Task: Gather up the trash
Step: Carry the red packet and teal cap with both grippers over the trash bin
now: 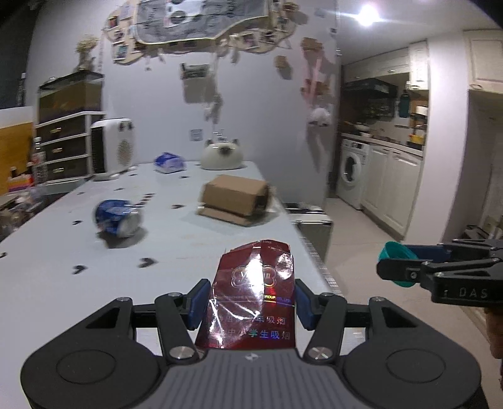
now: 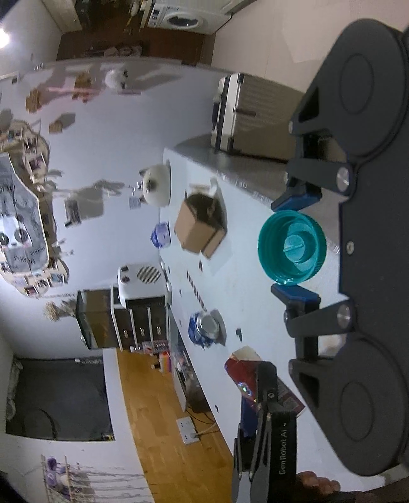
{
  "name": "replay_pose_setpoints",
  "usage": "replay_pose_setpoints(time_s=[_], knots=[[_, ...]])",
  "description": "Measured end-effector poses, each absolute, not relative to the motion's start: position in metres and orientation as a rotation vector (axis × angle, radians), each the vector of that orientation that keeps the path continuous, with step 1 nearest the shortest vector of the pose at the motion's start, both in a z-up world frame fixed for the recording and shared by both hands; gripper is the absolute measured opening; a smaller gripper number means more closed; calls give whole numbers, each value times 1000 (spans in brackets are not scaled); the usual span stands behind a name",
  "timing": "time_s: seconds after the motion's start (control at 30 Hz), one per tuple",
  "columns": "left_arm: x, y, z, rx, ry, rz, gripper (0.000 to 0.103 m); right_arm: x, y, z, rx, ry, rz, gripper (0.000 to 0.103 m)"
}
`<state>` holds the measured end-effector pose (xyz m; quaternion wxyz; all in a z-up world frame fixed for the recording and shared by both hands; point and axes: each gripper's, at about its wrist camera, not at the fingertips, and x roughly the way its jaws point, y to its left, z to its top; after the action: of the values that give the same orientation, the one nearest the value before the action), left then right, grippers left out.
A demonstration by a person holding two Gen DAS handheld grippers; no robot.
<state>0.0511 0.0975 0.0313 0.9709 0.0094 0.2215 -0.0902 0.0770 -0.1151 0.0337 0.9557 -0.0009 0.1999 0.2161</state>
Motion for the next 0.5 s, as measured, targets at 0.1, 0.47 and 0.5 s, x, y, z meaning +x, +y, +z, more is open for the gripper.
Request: replay_pose_setpoints(time_s=[0.1,0.47,0.5], knots=[[49,74,31,29,449,-209,56,67,-139,33,13,402,412,50],[47,-15,21,50,465,-314,56,44,-227,16,75,414,290,50],[46,-24,20,49,467,-320,56,43,-233,14,80,418,282,50]])
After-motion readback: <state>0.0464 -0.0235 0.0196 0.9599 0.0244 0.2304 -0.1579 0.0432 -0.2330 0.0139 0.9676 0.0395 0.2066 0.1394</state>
